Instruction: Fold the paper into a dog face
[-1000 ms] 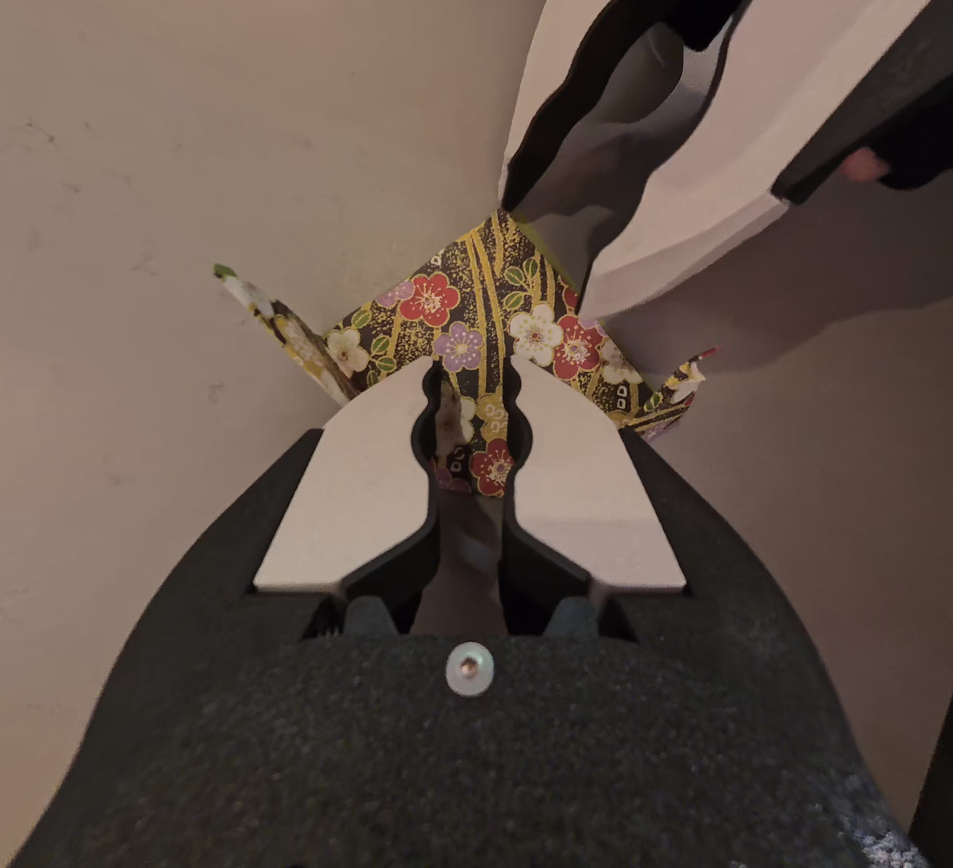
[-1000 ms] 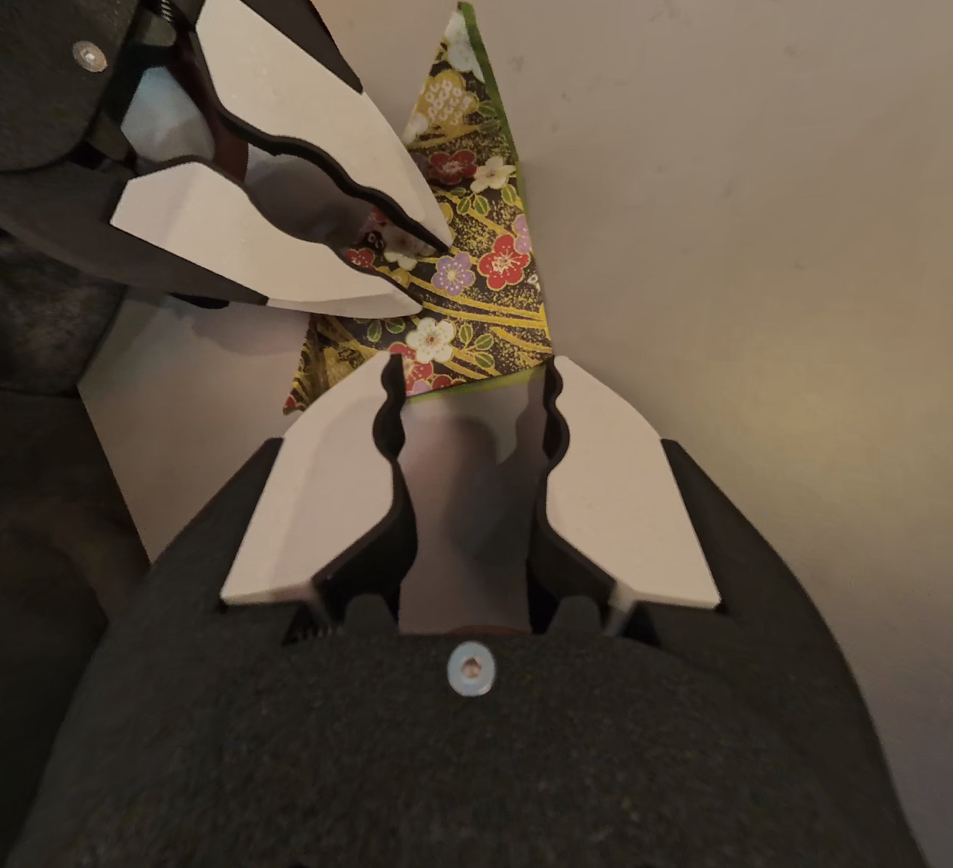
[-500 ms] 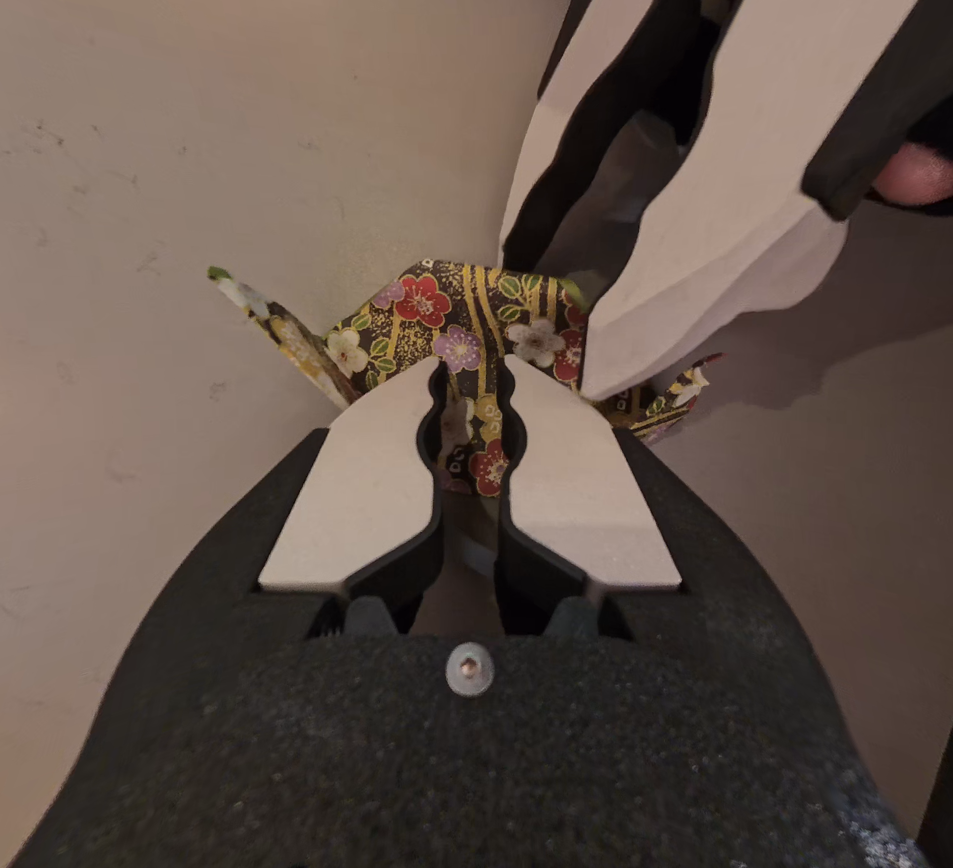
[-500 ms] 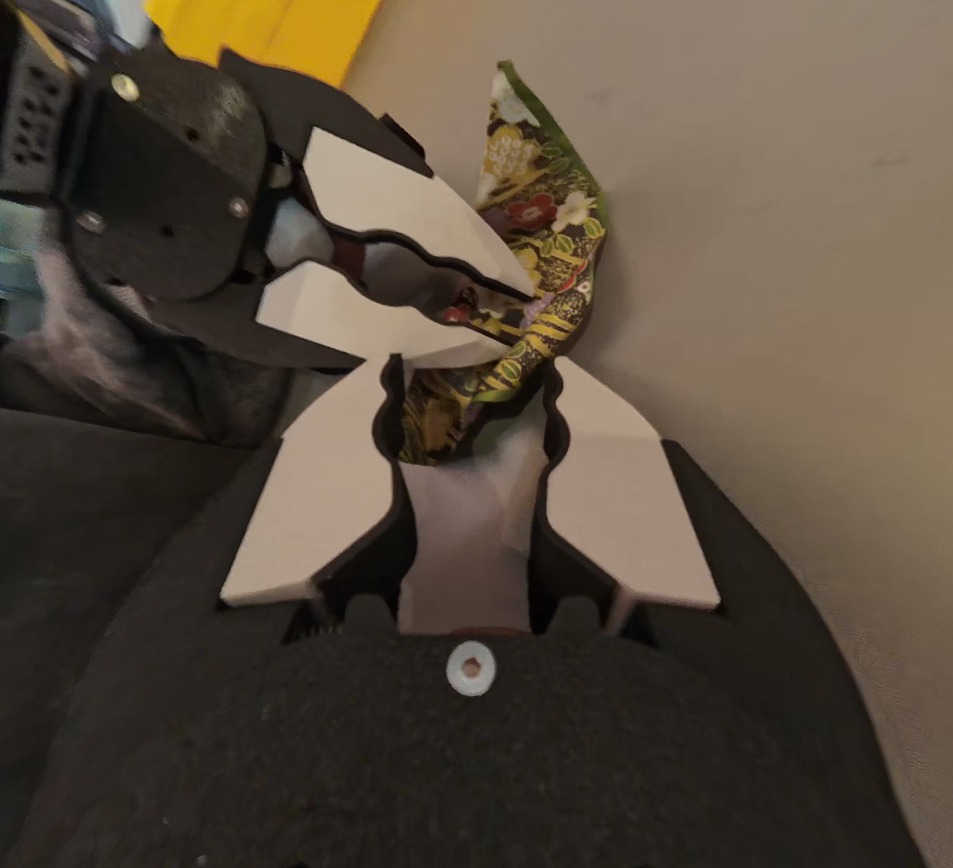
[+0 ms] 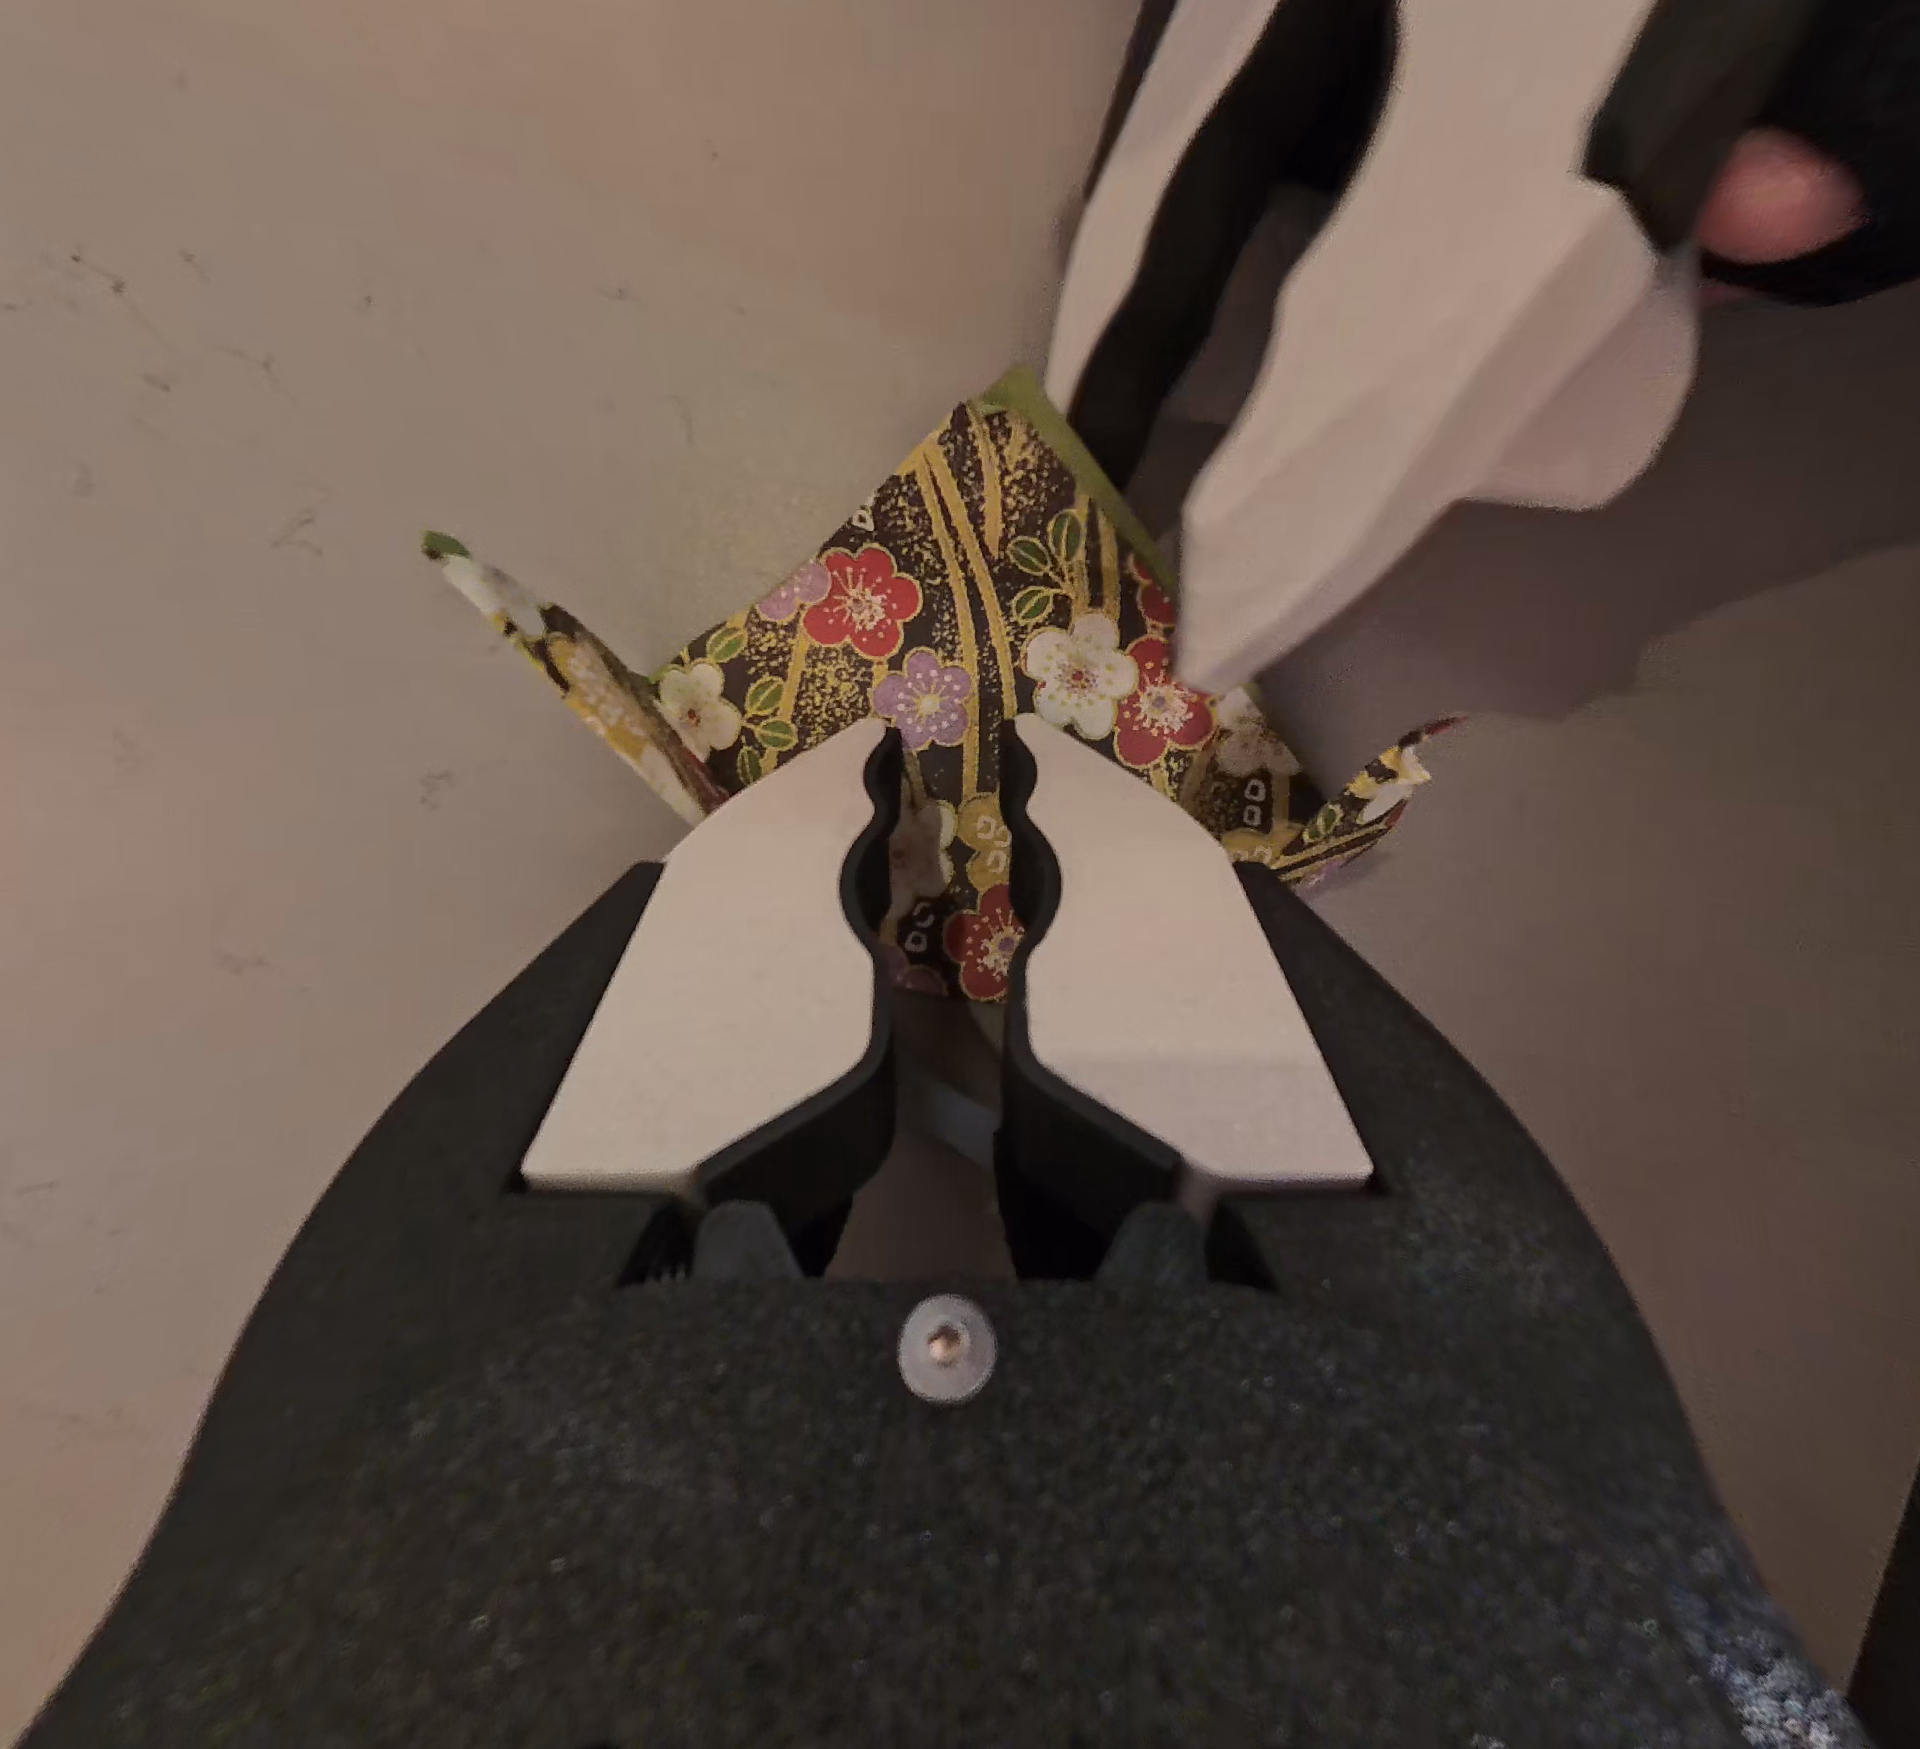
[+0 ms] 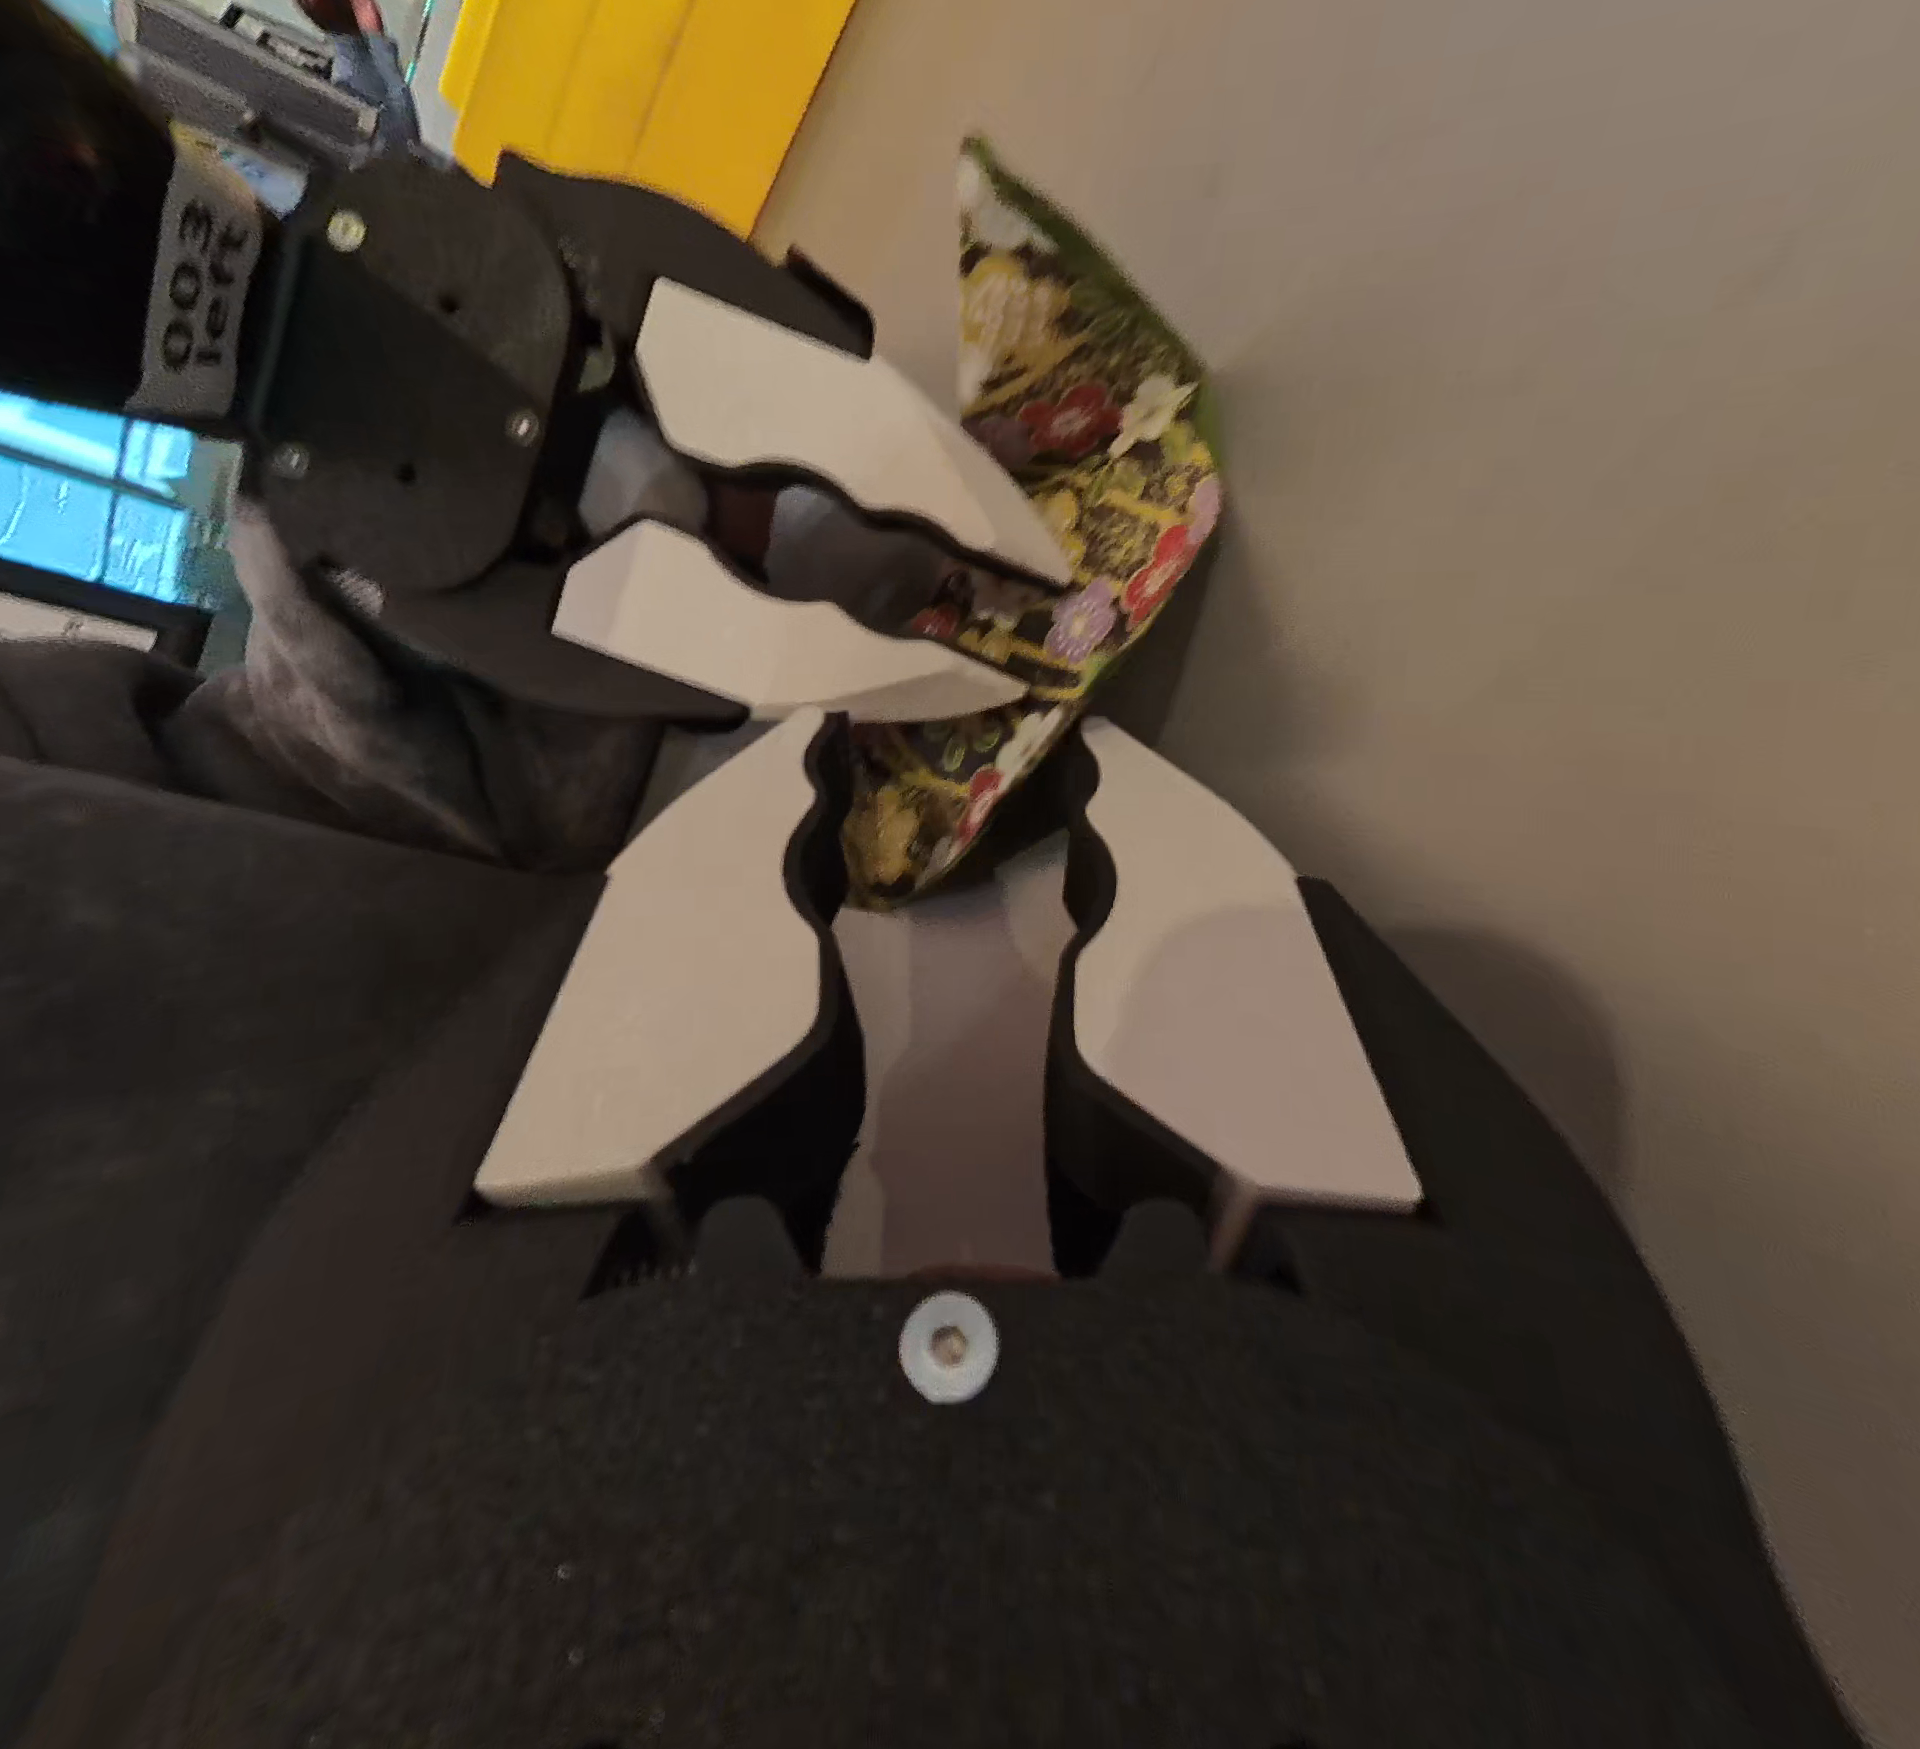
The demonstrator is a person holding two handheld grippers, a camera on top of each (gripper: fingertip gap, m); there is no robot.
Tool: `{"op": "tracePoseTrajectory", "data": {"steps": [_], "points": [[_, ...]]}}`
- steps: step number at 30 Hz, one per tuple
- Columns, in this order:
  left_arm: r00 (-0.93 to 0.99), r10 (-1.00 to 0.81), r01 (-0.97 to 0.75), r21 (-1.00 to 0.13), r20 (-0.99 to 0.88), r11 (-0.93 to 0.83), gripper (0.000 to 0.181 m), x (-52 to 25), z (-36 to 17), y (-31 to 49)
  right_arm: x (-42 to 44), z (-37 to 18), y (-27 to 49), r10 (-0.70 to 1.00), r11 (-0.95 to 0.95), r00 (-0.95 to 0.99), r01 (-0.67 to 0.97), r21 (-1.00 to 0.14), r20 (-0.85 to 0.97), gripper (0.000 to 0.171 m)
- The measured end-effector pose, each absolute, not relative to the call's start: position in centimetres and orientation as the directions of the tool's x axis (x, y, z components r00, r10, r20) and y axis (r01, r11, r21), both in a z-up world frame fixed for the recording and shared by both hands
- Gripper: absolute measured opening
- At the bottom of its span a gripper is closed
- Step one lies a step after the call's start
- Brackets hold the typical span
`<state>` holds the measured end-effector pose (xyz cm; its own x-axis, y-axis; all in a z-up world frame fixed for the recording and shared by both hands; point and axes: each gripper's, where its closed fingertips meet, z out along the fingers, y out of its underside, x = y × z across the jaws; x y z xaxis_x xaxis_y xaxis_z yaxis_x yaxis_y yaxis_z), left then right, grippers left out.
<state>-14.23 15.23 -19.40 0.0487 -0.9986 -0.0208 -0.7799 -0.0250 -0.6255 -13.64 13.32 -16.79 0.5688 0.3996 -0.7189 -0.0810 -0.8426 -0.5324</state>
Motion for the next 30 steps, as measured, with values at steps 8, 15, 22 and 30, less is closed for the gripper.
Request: {"op": "tracePoseTrajectory", "data": {"steps": [8,15,22,30], "points": [[0.049,-0.999,-0.78,-0.625,-0.023,-0.024,0.017,-14.2,-19.4,15.2,-11.5,-17.8,14.7,0.313,-0.854,0.654,-0.124,-0.505,-0.689,0.01],[0.046,-0.999,-0.778,-0.628,-0.021,-0.023,0.017,-14.2,-19.4,15.2,-11.4,-17.2,14.4,0.313,-0.854,0.627,-0.143,-0.5,-0.714,0.0],[0.048,-0.997,-0.792,-0.611,-0.061,-0.001,0.024,-14.7,-19.1,15.5,-10.8,-17.1,14.5,0.36,-0.833,0.703,-0.054,-0.551,-0.613,0.0],[0.003,-1.0,-0.779,-0.626,-0.026,0.014,0.021,-15.0,-19.4,15.0,-10.6,-16.6,14.4,0.444,-0.802,0.729,0.064,-0.594,-0.521,0.0]]}}
